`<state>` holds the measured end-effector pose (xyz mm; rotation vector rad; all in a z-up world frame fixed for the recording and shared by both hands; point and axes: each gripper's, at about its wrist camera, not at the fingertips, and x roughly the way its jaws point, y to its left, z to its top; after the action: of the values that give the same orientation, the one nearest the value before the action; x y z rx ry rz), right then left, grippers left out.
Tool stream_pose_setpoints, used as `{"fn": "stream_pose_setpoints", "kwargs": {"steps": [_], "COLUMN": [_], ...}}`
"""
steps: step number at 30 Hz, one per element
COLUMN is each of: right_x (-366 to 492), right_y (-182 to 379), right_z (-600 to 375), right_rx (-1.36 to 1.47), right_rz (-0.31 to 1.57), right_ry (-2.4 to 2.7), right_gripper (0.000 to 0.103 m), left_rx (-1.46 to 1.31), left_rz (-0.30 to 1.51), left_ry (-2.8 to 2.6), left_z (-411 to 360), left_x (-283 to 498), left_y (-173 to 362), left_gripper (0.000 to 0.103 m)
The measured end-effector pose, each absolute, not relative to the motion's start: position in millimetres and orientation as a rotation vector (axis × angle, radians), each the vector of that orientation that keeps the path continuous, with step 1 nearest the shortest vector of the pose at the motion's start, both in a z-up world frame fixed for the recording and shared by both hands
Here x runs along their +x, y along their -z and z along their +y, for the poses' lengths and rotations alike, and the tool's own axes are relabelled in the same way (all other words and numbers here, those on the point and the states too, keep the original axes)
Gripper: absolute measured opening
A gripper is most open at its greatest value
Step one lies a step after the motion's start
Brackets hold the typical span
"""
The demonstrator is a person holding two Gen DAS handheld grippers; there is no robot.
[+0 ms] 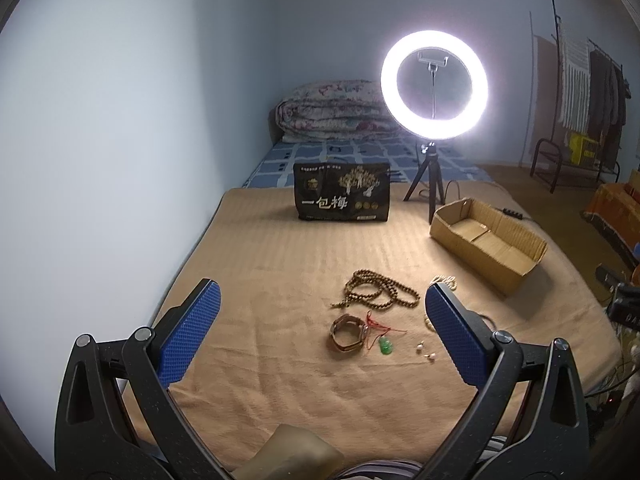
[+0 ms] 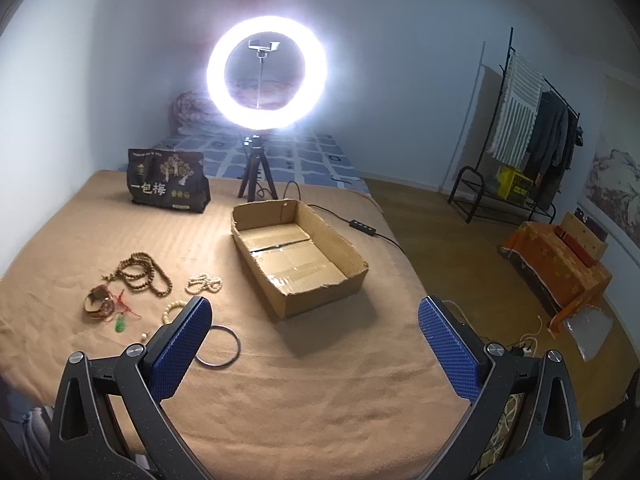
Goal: Organize jewelry
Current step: 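Close the left tool on the brown leather watch while the right tool grips the blue bangle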
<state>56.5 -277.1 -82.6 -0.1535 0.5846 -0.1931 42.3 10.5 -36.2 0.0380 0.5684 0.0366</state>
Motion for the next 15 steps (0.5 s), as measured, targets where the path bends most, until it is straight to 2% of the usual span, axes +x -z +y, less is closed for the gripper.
{"fn": "stream_pose_setpoints", "kwargs": {"steps": [15], "right_x": [96], "right_y": [115], "right_z": [-268], "right_rx": [-0.162], "right_rz": [0.649], "right_ry": [0.115], "right_gripper": [0.103], "left_rx": [-0.008], "left_rz": [0.724], "left_ry": [-0.028], "left_z": [39], "left_x": [98], "left_y": [104], "left_gripper": [0.103]}}
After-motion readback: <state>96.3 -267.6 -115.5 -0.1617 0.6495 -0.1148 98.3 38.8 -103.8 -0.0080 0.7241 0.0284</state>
